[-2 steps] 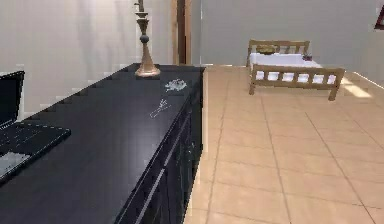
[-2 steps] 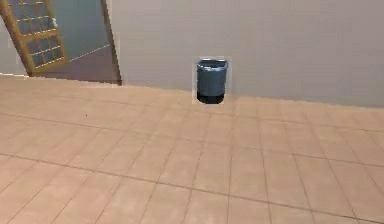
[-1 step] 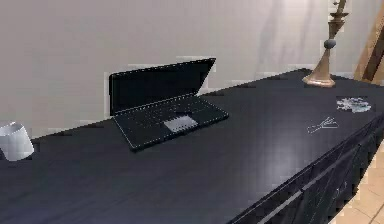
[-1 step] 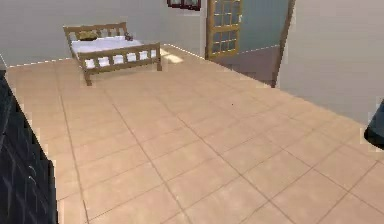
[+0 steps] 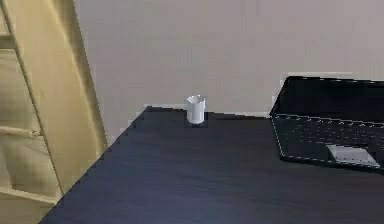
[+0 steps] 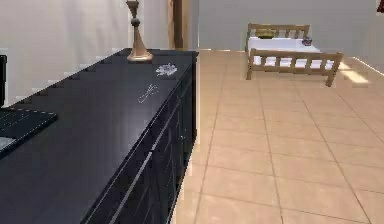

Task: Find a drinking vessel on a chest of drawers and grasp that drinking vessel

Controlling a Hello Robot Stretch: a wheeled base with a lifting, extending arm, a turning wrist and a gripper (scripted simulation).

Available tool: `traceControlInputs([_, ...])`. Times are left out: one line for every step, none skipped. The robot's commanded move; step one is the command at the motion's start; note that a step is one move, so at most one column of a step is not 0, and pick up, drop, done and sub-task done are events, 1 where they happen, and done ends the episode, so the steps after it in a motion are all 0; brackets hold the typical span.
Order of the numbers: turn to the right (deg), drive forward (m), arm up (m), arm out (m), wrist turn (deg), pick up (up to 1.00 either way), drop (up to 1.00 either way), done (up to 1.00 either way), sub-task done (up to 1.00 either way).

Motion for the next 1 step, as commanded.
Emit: traceControlInputs([-45.0,0.00,0.00,0.00,0.0,0.00,0.00,0.00,0.00])
